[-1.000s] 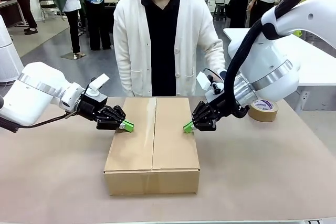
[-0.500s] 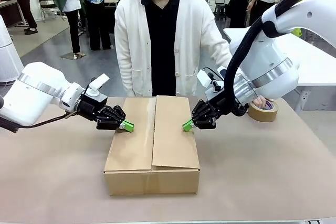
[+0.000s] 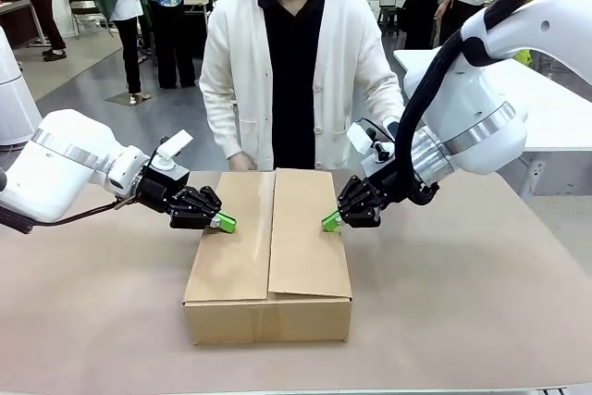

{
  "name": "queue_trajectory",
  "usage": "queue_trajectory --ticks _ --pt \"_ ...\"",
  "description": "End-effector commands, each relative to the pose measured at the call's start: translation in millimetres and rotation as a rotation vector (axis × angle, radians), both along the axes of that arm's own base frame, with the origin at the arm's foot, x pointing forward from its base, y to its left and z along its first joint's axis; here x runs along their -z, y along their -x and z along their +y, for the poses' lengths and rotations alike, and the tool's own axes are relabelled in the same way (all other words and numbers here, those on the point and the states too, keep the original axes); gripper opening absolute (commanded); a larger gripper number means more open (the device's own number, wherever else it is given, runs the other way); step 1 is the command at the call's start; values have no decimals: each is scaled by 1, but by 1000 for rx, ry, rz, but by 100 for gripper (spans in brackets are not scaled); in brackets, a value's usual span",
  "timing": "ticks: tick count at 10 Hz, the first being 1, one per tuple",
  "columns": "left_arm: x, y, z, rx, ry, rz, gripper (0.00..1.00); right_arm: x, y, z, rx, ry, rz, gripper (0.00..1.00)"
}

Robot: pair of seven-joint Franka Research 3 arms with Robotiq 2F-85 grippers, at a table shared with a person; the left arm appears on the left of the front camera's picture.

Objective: Wrap the clocks to prevent damage.
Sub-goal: After the human seals the box with tape, release both hands from the side flaps of the Package Box.

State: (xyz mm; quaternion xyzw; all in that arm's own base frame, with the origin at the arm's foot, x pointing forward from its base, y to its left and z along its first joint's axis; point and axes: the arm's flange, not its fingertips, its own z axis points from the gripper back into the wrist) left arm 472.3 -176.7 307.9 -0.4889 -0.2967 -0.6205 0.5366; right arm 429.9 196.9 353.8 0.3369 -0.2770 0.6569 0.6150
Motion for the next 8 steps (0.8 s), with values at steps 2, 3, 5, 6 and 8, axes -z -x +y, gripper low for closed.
queue_trajectory --ticks 2,3,5,6,8 --pt "4 1 -1 -2 -8 -3 1 4 2 0 7 10 0 1" --pt "4 1 -1 -2 -8 -3 1 4 2 0 7 10 0 1" --pt "4 1 -1 -2 -8 -3 1 4 2 0 7 10 0 1" --pt "4 1 -1 -2 -8 -3 1 4 2 0 7 10 0 1" --pt "4 1 -1 -2 -8 -3 1 4 2 0 7 10 0 1"
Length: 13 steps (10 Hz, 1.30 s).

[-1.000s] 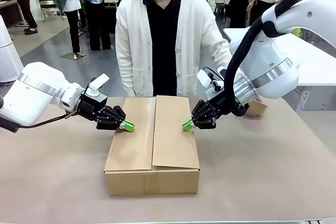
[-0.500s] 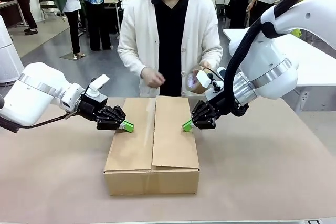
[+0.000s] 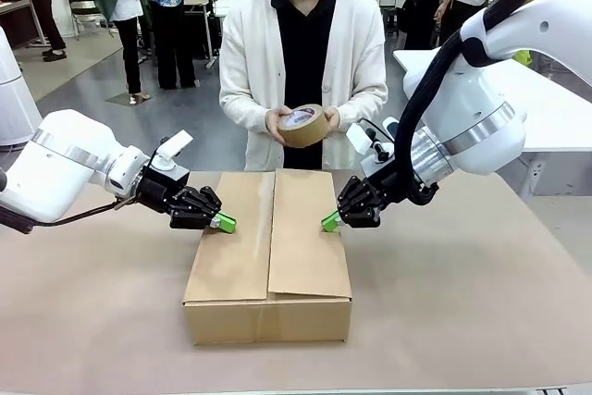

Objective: Wrap the clocks to prevent damage.
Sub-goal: After the human seals the box with tape, release both hands from the side flaps of the Package Box.

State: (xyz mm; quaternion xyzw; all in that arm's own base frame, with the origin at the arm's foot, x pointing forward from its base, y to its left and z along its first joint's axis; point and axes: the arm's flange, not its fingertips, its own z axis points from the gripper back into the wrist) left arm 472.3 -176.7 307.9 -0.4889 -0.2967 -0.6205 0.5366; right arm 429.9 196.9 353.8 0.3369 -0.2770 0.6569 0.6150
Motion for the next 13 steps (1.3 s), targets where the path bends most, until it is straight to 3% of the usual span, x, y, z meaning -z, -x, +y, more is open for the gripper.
queue_trajectory --ticks 1,13 --pt "4 1 -1 -2 -8 -3 1 4 2 0 7 10 0 1" --pt "4 1 -1 -2 -8 -3 1 4 2 0 7 10 0 1"
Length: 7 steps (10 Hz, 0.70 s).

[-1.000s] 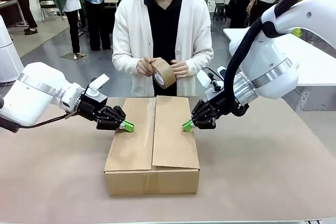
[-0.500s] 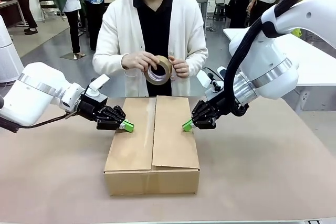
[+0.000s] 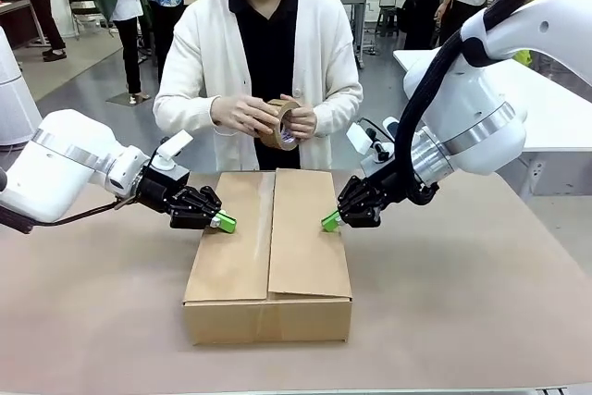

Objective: Wrap the clocks to prevent damage.
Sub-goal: After the human seals the box with tape, release both hands from the side flaps of the Package Box.

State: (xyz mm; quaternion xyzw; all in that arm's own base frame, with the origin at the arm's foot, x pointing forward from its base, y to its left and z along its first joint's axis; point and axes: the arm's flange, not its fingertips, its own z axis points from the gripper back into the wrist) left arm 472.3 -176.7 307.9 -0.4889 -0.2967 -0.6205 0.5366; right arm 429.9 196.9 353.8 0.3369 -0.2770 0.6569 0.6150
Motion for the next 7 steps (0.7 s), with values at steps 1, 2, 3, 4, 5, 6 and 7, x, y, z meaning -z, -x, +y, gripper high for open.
queue_trajectory --ticks 1,2,3,4,5,6,7 --pt "4 1 -1 -2 -8 -3 1 4 2 0 7 10 0 1" --pt "4 1 -1 -2 -8 -3 1 4 2 0 7 10 0 1" --pt "4 1 -1 -2 -8 -3 1 4 2 0 7 10 0 1" --pt "4 1 -1 -2 -8 -3 1 4 2 0 7 10 0 1" --pt "4 1 -1 -2 -8 -3 1 4 2 0 7 10 0 1" --pt "4 1 -1 -2 -8 -3 1 4 2 0 7 10 0 1" --pt "4 1 -1 -2 -8 -3 1 4 2 0 7 10 0 1"
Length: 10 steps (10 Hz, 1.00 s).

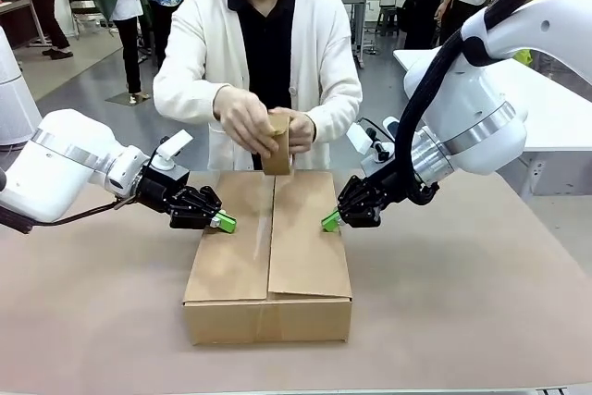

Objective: Wrap the clocks to prevent damage.
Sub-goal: After the human seals the box with tape, release both hands from the side flaps of the Package Box.

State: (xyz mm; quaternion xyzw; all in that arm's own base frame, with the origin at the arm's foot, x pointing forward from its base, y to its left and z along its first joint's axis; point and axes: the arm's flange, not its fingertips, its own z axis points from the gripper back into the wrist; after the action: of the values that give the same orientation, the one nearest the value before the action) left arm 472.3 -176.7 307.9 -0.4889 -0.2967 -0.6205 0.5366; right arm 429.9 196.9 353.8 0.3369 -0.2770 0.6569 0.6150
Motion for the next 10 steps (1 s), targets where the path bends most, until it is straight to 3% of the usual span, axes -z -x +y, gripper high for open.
queue_trajectory --ticks 1,10 --pt "4 1 -1 -2 -8 -3 1 4 2 0 7 10 0 1" --pt "4 1 -1 -2 -8 -3 1 4 2 0 7 10 0 1"
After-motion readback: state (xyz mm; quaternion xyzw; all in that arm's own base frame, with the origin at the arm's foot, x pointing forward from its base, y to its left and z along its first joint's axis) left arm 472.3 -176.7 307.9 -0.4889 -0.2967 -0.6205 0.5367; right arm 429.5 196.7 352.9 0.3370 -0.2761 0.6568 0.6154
